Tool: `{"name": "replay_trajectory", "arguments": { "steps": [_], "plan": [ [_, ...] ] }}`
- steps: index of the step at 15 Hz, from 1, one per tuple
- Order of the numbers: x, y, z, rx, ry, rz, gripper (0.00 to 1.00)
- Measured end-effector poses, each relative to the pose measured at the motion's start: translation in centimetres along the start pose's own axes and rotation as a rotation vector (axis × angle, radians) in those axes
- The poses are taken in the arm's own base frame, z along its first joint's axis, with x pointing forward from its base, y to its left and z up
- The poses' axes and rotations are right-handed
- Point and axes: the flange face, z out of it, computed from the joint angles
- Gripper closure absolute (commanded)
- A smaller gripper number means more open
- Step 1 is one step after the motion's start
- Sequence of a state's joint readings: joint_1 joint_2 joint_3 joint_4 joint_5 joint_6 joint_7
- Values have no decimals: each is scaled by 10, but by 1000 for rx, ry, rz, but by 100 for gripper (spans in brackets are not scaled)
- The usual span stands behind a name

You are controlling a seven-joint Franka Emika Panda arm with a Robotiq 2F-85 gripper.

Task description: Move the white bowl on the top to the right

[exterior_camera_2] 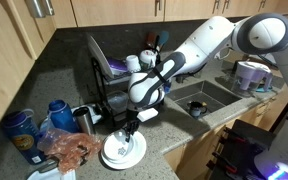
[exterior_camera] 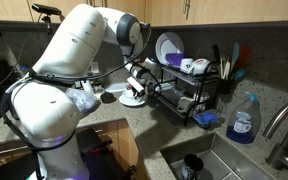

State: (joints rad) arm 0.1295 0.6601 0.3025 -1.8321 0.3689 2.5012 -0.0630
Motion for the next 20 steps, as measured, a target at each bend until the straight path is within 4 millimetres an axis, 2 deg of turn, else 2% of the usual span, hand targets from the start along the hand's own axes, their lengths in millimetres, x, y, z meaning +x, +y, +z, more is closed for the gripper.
{"name": "replay_trajectory", "arguments": {
  "steps": [1, 3, 5, 10, 15, 17, 20],
  "plan": [
    [-1, 1, 6, 7, -10, -21, 85],
    [-4, 1, 16, 20, -28, -56, 87],
    [-6, 3, 24, 26, -41, -75, 99],
    [-4, 11, 25, 34, -46, -66, 98],
    [-4, 9, 24, 37, -46, -68, 98],
    [-4, 5, 19, 42, -39, -74, 98],
    [-1, -7, -2, 44, -27, -93, 98]
  ]
}}
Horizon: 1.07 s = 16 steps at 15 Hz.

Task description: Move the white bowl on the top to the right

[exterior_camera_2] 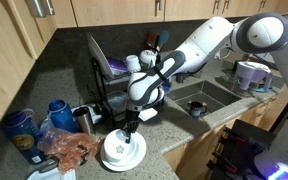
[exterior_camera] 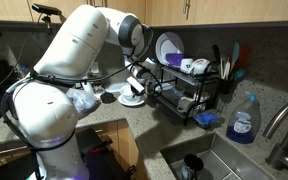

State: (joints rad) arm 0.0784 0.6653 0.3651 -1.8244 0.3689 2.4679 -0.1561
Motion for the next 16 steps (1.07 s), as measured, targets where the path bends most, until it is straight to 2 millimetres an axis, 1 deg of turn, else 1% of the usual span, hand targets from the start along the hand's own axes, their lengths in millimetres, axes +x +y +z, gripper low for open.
{"name": "replay_trajectory", "arguments": {
  "steps": [5, 8, 11, 14, 16],
  "plan": [
    [-3, -20, -46, -6, -17, -32, 98],
    [-13, -18, -73, -29, -36, -27, 98],
    [-30, -2, -96, -64, -37, 4, 98],
    [-54, 26, -115, -99, -35, 60, 98],
    [-74, 45, -122, -112, -40, 110, 98]
  ]
}}
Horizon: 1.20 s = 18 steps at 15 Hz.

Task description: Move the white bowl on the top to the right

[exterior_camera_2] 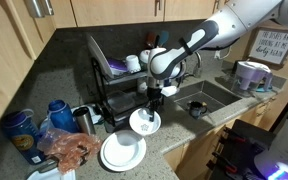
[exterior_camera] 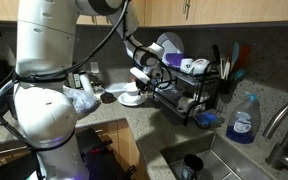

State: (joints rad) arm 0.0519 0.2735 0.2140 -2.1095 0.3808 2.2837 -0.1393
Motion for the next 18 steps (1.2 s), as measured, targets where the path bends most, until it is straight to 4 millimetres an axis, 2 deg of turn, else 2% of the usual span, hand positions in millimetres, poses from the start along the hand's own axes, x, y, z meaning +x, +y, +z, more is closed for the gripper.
{"name": "replay_trajectory", "arguments": {
  "steps": [8, 18],
  "plan": [
    [-81, 90, 7, 7, -39, 236, 98],
    [-158, 209, 19, 66, 65, 549, 98]
  ]
}}
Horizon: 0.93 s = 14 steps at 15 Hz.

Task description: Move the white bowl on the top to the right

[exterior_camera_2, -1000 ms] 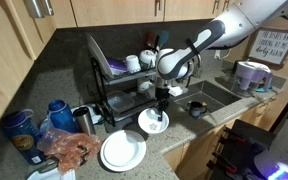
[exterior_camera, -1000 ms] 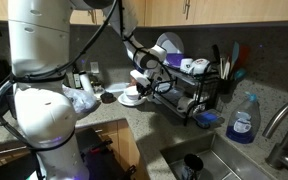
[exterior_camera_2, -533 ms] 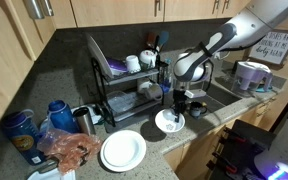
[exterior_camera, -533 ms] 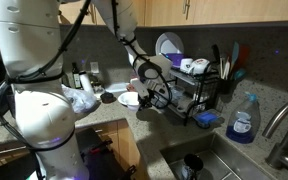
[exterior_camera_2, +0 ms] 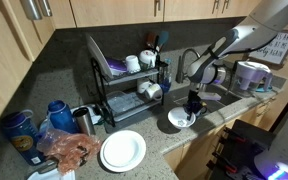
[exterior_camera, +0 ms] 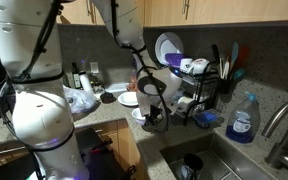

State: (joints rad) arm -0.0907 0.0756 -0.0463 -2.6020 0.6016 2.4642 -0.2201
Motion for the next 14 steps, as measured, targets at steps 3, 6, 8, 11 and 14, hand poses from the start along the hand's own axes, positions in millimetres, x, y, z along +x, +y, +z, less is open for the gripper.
{"name": "replay_trajectory", "arguments": {
  "steps": [3, 6, 8, 11, 14],
  "plan": [
    [0, 32, -2, 36, 62, 58, 98],
    [0, 50, -2, 76, 101, 84, 98],
    [-1, 56, 1, 105, 122, 80, 98],
    [-1, 64, 8, 132, 151, 76, 98],
    [-2, 75, 19, 139, 152, 99, 98]
  ]
}}
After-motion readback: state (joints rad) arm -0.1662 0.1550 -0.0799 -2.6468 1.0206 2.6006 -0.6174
